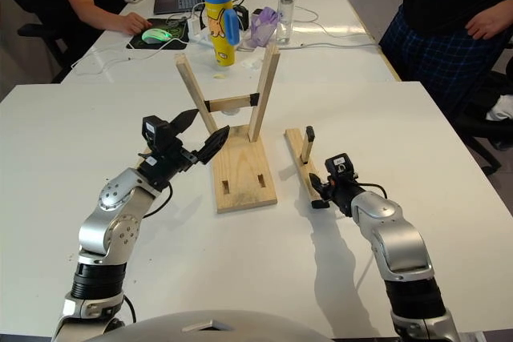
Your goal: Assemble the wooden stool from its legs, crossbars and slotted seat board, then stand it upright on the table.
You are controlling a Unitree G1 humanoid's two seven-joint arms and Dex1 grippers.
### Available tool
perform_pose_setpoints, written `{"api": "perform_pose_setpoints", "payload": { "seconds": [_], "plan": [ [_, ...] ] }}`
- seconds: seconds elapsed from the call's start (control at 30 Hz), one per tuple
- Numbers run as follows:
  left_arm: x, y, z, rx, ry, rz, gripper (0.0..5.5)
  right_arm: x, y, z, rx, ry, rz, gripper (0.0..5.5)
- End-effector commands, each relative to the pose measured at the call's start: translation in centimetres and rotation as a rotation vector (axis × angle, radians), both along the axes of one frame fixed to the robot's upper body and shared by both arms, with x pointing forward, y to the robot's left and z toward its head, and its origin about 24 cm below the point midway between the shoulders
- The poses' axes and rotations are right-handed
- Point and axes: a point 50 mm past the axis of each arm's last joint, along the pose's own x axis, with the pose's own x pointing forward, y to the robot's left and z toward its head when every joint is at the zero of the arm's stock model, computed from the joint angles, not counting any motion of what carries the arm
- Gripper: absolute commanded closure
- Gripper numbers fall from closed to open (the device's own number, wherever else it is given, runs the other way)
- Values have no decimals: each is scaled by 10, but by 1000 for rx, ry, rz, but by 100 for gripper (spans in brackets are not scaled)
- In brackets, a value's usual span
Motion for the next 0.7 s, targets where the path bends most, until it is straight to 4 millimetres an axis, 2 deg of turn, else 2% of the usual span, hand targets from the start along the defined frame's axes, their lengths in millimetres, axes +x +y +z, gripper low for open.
{"api": "perform_pose_setpoints", "payload": {
  "seconds": [0.03,0.2,0.47,0.6,0.7],
  "plan": [
    [3,-2,1,13,12,-26,136,6,8,-4,21,25,34,276],
    [2,-7,-1,55,19,-53,198,10,1,-12,-41,51,17,276],
    [2,-8,-3,83,29,-59,198,9,3,-30,-39,148,21,276],
    [4,-7,-3,99,29,-63,201,9,1,-31,5,157,-2,334],
    [7,-2,-2,130,36,-67,201,14,-1,-25,19,113,-3,345]
  ]
}}
